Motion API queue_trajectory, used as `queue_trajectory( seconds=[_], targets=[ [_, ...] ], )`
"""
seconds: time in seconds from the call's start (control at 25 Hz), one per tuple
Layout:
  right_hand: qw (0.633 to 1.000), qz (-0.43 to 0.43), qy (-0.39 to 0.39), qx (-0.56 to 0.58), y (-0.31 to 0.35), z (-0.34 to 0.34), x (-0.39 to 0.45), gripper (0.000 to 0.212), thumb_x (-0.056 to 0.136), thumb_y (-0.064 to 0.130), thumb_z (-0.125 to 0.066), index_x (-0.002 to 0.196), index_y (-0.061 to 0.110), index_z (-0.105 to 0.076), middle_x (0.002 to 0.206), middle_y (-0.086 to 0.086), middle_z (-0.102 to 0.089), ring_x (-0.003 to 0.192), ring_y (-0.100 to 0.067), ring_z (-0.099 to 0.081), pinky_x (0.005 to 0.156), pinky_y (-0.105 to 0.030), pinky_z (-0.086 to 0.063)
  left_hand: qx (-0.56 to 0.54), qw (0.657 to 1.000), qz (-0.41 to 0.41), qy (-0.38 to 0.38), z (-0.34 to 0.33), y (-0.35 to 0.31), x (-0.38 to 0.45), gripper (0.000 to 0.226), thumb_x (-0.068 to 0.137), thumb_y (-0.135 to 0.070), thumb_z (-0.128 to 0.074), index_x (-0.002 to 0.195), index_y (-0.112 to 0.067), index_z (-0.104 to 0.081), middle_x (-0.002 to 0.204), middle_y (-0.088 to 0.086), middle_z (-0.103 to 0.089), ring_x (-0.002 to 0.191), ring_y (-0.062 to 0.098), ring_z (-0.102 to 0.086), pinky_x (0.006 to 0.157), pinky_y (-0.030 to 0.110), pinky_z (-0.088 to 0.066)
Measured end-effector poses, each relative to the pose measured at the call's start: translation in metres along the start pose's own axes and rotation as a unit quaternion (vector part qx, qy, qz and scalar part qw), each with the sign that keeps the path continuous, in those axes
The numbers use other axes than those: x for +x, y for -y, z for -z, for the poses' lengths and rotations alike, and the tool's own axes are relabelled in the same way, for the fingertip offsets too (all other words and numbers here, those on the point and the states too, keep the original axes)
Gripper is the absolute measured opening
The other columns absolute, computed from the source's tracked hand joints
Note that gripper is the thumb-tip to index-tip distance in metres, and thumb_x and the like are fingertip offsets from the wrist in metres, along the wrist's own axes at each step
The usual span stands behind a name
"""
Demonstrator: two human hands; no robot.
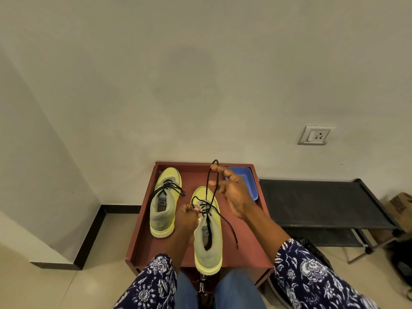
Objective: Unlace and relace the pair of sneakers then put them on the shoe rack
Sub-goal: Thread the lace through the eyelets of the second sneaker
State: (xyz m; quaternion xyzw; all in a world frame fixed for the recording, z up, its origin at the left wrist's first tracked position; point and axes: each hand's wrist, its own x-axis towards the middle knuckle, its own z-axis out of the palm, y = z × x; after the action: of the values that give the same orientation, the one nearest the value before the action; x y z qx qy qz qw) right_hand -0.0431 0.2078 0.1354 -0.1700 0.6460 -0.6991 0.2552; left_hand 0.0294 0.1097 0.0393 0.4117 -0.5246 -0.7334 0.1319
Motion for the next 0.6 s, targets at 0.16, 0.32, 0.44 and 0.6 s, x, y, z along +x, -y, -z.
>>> queue_trajectory(
  seconds=[0.16, 0.32, 0.44, 0.6],
  targets=[
    [0.999, 0.023, -0.016, 0.020, 0.005, 0.004, 0.000, 0.049, 0.082, -0.015, -0.038, 0.117, 0.014, -0.057, 0.116, 0.009, -0.056, 0.105, -0.032, -0.058, 0.073, -0.014, -0.051, -0.015, 1.000, 0.007, -0.002, 0.000, -0.001, -0.002, 0.018, 0.090, -0.001, -0.050, 0.076, -0.012, -0.050, 0.068, 0.005, -0.051, 0.057, 0.011, -0.044, 0.050, 0.021, -0.034],
    [0.998, 0.041, -0.039, 0.001, 0.002, 0.011, 0.005, 0.047, 0.084, -0.010, -0.050, 0.122, 0.017, -0.057, 0.114, 0.018, -0.056, 0.122, -0.025, -0.051, 0.095, -0.031, -0.046, -0.022, 1.000, -0.001, -0.001, 0.001, 0.000, -0.002, 0.018, 0.094, -0.008, -0.048, 0.076, -0.011, -0.047, 0.073, 0.005, -0.055, 0.064, 0.013, -0.047, 0.054, 0.023, -0.035],
    [0.992, 0.053, -0.108, -0.033, -0.007, 0.023, 0.006, 0.046, 0.083, -0.008, -0.056, 0.123, 0.015, -0.056, 0.128, 0.006, -0.055, 0.122, -0.019, -0.051, 0.099, -0.039, -0.048, -0.030, 1.000, -0.002, -0.004, 0.000, 0.000, -0.002, 0.019, 0.094, -0.008, -0.048, 0.076, -0.011, -0.047, 0.073, 0.005, -0.055, 0.065, 0.013, -0.049, 0.056, 0.024, -0.036],
    [0.979, 0.047, -0.191, -0.059, -0.025, 0.048, 0.004, 0.050, 0.082, -0.009, -0.059, 0.128, 0.011, -0.051, 0.134, -0.002, -0.050, 0.125, -0.019, -0.047, 0.099, -0.045, -0.048, -0.049, 0.999, 0.013, -0.016, 0.000, -0.001, -0.002, 0.019, 0.094, -0.006, -0.048, 0.076, -0.012, -0.046, 0.076, 0.006, -0.056, 0.068, 0.013, -0.053, 0.057, 0.024, -0.037]
  ],
)
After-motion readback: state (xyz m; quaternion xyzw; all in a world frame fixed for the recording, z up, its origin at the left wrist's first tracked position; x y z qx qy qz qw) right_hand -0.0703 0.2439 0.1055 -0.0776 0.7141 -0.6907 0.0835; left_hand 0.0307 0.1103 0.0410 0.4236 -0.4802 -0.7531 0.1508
